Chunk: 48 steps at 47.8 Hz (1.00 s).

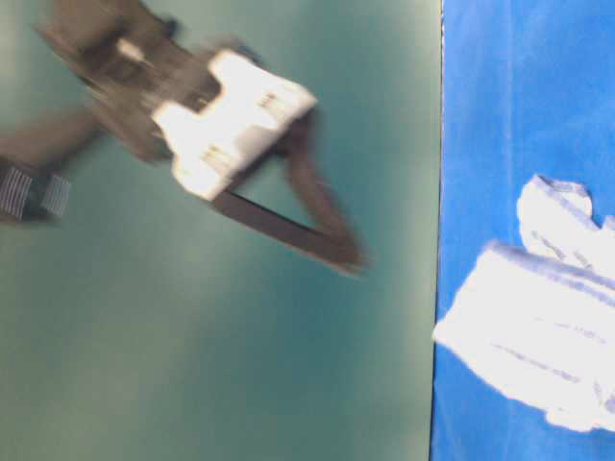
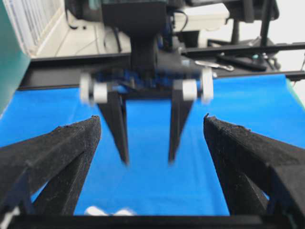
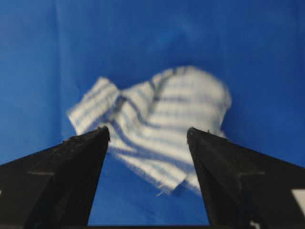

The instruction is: Hand over the towel.

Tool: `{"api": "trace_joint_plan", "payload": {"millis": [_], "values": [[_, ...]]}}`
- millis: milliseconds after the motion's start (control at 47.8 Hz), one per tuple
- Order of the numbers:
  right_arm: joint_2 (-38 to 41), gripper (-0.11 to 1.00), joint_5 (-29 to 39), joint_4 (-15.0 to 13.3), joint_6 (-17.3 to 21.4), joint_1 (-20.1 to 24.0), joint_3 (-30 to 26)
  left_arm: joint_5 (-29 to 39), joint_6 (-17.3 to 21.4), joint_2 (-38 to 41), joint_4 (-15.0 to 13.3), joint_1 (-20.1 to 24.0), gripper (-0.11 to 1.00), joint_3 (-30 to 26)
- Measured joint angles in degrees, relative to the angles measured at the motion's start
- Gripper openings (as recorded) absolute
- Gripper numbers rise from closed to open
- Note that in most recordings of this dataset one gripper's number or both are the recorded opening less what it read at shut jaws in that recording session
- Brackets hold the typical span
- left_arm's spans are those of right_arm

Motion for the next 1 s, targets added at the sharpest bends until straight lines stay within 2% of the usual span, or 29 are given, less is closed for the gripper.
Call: {"api": "trace_joint_plan", "payload": {"millis": [230,439,607,858,1004], "values": [[-10.6,0.71,-1.9,-2.5,0.0,0.0,4.5,0.0,0.0,0.0,0.1,0.0,0.92,0.1],[-19.9,0.71,-9.6,-3.9,0.0,-0.1,10.7,0.1,0.0,0.0,0.0,0.0,0.92,0.1],[-21.4,0.71,-13.8,-4.0,0.0,0.0,13.0,0.0,0.0,0.0,0.0,0.0,0.92,0.4],[-22.4,0.71,-14.2,-3.9,0.0,-0.1,13.6,0.3,0.0,-0.4,0.0,0.0,0.92,0.4],[-26.9,0.71,-12.3,-3.9,0.0,0.0,15.7,3.8,0.0,-4.0,0.0,0.0,0.92,0.9]]}}
